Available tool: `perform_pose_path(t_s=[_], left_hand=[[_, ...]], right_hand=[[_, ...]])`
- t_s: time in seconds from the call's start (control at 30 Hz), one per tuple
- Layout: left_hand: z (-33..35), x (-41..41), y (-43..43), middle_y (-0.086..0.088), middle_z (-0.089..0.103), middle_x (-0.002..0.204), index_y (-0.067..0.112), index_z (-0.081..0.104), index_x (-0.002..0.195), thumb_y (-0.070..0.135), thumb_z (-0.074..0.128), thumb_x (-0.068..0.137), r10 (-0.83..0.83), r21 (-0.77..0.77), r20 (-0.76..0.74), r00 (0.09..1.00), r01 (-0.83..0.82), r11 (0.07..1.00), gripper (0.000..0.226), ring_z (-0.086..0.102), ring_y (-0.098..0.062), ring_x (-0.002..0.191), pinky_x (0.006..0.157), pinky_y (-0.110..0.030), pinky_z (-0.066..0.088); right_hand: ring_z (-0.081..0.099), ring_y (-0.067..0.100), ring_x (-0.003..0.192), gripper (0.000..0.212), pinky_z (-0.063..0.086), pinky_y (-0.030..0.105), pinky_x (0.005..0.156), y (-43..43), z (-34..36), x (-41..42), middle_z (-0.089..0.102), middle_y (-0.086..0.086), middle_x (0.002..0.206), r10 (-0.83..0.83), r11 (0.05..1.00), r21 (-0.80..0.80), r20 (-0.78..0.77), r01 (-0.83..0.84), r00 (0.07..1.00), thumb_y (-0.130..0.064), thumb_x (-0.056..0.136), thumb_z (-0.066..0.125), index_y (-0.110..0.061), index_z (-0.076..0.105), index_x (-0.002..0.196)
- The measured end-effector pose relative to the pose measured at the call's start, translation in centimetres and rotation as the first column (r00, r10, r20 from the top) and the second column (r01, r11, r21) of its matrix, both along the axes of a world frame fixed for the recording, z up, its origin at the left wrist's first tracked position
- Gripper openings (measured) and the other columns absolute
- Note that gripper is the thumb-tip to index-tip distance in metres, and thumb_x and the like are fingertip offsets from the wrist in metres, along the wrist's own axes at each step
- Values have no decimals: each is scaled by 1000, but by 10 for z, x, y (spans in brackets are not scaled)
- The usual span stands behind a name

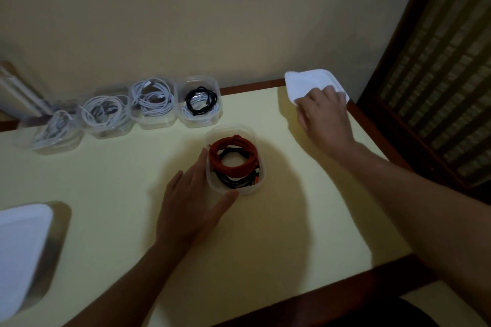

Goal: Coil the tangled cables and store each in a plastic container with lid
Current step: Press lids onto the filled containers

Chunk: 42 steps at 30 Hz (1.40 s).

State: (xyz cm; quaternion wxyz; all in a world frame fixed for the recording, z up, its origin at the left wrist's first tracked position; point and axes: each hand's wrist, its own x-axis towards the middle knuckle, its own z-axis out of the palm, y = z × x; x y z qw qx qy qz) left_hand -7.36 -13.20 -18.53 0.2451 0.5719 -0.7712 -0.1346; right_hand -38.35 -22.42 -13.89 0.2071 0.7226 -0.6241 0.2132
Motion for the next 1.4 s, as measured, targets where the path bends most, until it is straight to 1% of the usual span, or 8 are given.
perform_pose_path(t_s=[0.2, 0.6, 0.77, 0.9, 1.03, 1.13, 1.3, 1.4], left_hand=[[-1, 0, 0, 3, 37, 160, 23, 7, 161, 87, 31, 80, -3, -28, 12, 1000, 4, 1000, 106, 43, -13, 141, 121, -42, 25], [-10, 3, -3, -8, 50, 151, 9, 19, 158, 79, 42, 81, -7, -67, 49, 999, 10, 998, 107, 57, -25, 129, 109, -51, 41], [-4, 0, -3, -4, 48, 153, 9, 29, 157, 87, 40, 80, -3, -124, -8, 1000, 2, 992, 109, 56, -21, 130, 105, -49, 43], [-2, 0, -4, 0, 49, 152, 10, 36, 154, 92, 34, 78, -9, -142, -10, 1000, 8, 990, 112, 55, -17, 131, 104, -47, 43], [-1, 0, -4, 2, 50, 151, 12, 38, 154, 92, 34, 78, -34, -139, -37, 999, 29, 990, 109, 54, -16, 132, 103, -48, 43], [-2, -1, -3, 2, 47, 153, 13, 35, 155, 91, 34, 78, -22, -149, -38, 999, 16, 989, 109, 54, -17, 132, 101, -48, 44], [-3, 0, -4, 1, 54, 148, 7, 34, 154, 89, 38, 80, -26, -153, -65, 998, 15, 988, 111, 58, -18, 127, 99, -48, 46], [-5, 1, -3, 0, 53, 149, 7, 32, 155, 87, 35, 83, -26, -153, -55, 998, 18, 988, 108, 56, -18, 130, 104, -47, 44]], right_hand=[[47, 25, 86, 16, 31, 36, 74, 58, 2, 78, 61, 0, 84, 285, 955, 24, 196, -295, 938, -25, 98, 61, -16, 75, 96], [47, 23, 72, 26, 38, 39, 64, 89, -14, 131, 62, 0, 82, 568, 822, -10, 97, -570, 817, -29, 102, 55, -17, 75, 91], [51, 24, 93, 32, 40, 39, 79, 84, -5, 135, 60, -1, 103, 211, 963, 75, 390, -259, 897, -43, 97, 47, -21, 69, 94], [29, 26, 144, 54, 26, 44, 114, 64, 0, 132, 34, 7, 158, -112, 922, 383, 408, -58, 906, -56, 100, 39, -23, 47, 142], [28, 31, 147, 82, 26, 45, 119, 49, -7, 131, 30, 13, 161, -23, 842, 529, 225, -103, 974, -71, 91, 17, -18, 33, 152], [43, 29, 131, 68, 38, 44, 108, 43, -2, 119, 47, 9, 144, 83, 840, 516, 184, -167, 980, -63, 96, 26, -17, 44, 143], [9, 32, 154, 59, 19, 53, 122, 46, -6, 115, 8, 9, 169, 94, 781, 602, 147, -165, 985, -52, 106, 24, -18, 25, 154], [8, 34, 154, 61, 18, 54, 121, 46, -9, 117, 0, 5, 170, 75, 766, 625, 143, -149, 987, -52, 106, 19, -20, 18, 157]])
